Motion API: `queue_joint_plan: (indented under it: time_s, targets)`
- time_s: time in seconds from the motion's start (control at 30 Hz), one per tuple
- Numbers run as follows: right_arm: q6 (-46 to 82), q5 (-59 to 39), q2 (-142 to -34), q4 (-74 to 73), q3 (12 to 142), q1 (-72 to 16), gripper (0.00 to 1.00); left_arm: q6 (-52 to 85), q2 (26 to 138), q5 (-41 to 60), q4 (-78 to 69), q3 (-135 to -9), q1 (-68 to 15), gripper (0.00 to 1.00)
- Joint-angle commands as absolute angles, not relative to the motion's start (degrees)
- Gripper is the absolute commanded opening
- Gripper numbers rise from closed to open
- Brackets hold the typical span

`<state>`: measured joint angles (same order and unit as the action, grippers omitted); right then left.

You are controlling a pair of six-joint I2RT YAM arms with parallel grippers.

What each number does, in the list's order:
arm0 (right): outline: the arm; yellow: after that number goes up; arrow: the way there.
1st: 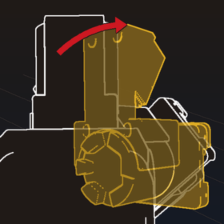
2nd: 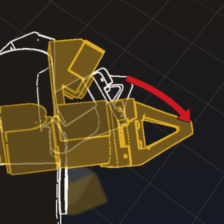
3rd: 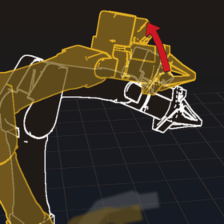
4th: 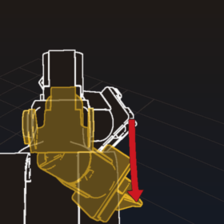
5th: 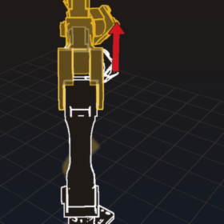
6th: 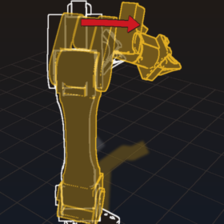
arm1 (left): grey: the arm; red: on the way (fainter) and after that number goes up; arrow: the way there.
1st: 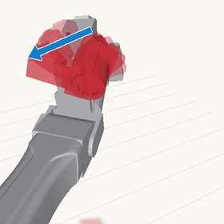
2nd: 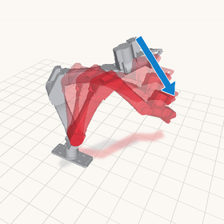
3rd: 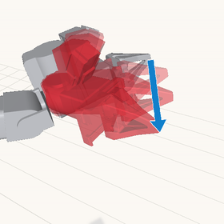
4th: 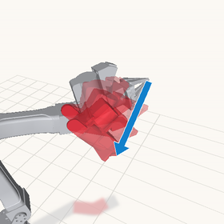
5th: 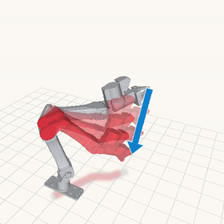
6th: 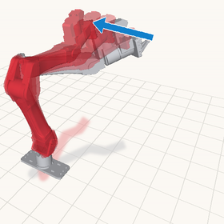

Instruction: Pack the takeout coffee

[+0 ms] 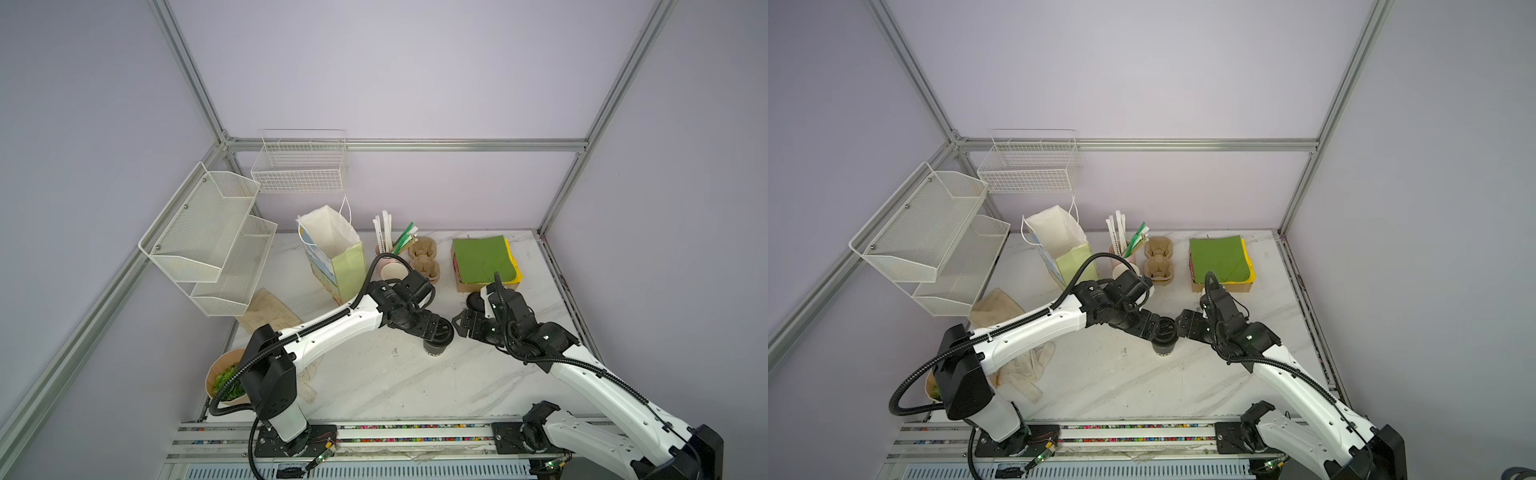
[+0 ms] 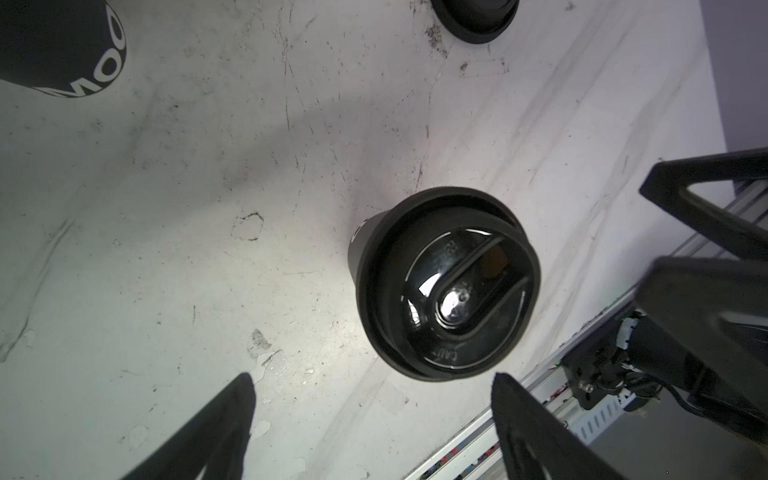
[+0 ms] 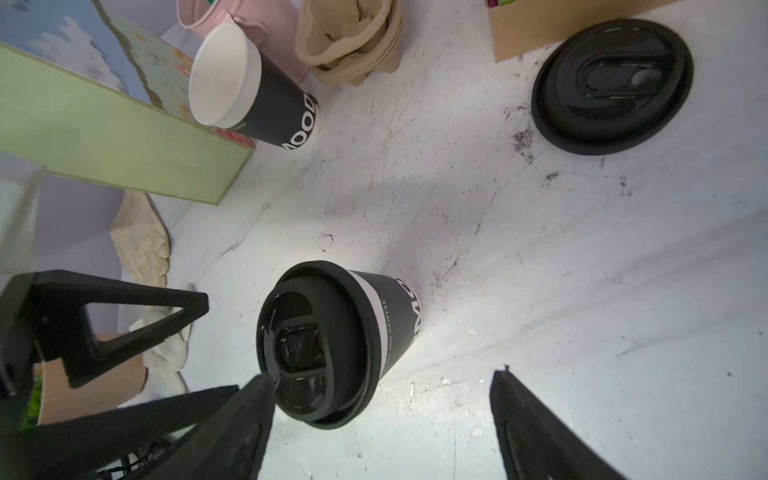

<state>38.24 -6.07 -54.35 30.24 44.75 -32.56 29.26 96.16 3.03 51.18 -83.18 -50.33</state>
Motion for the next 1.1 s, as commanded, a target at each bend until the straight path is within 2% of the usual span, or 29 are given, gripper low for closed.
queue_joint_plan:
  time_s: [0.0,0.23,0.5,1.07]
  targets:
    - [42.3,-6.53,-51.81,25.28,42.07,-32.19,0.84,26.1,96.72,-0.54,56.83,-89.19,-50.78,0.87]
    - [44.6,-5.09,-48.13,23.07,37.47,-31.39,0.84,25.49,99.19,-3.04,58.69,-91.56,-51.06,0.87]
    - [44.74,-7.33,-49.05,19.37,35.85,-29.74,0.84,25.57,100.08,-6.02,59.33,-95.37,-51.06,0.88]
    - [47.13,-16.36,-49.81,7.73,27.73,-24.77,0.82,25.84,105.99,-4.88,59.19,-99.74,-51.24,0.87]
